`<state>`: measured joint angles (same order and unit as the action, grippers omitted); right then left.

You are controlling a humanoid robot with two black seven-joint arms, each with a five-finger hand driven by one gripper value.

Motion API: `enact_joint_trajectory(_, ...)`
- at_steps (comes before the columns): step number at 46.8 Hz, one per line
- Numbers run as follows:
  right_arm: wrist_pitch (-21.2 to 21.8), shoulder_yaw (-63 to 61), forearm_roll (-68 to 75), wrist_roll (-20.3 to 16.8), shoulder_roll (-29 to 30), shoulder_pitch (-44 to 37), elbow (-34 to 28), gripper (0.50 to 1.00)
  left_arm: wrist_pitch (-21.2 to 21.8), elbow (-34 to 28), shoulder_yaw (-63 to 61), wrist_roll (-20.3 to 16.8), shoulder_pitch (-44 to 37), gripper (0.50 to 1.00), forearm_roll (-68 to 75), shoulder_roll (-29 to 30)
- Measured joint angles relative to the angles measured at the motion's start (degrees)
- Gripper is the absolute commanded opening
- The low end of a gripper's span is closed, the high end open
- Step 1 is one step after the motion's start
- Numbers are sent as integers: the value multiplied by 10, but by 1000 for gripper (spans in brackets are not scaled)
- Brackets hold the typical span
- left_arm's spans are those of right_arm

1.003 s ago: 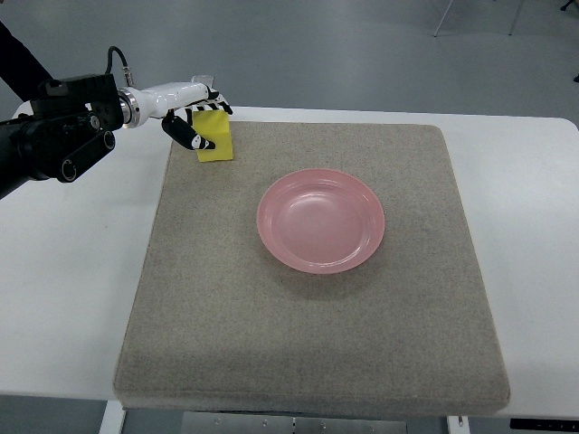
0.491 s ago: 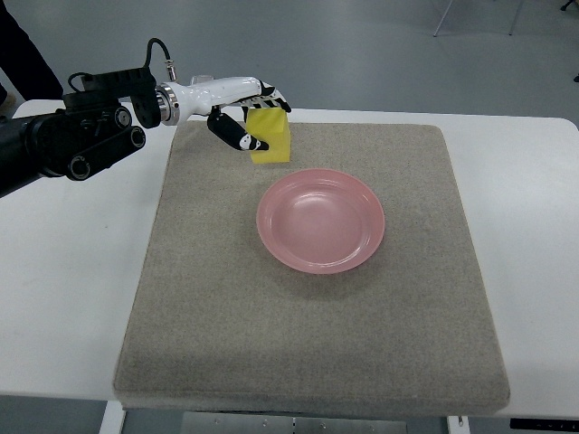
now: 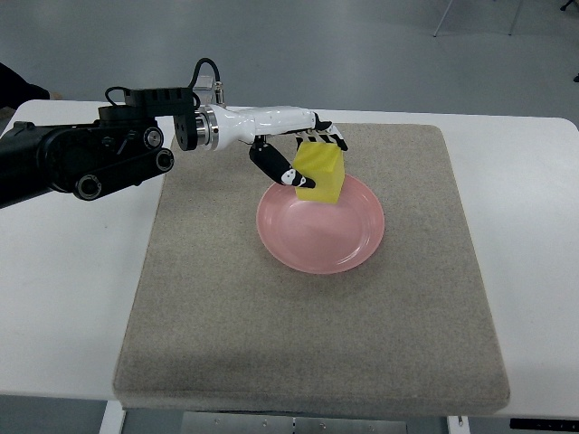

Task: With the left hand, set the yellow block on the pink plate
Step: 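Lift the cube and carry it with the left hand over the pink plate, then lower the cube onto the plate and open the left hand fingers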

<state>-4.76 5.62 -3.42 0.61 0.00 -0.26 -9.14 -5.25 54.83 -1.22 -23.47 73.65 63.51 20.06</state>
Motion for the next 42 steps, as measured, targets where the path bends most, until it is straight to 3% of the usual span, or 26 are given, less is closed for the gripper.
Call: enact_joint_trajectory(42, 0, 0, 0, 0, 0, 0, 0, 924, -3, -16, -12, 1, -16, 500, 99, -25)
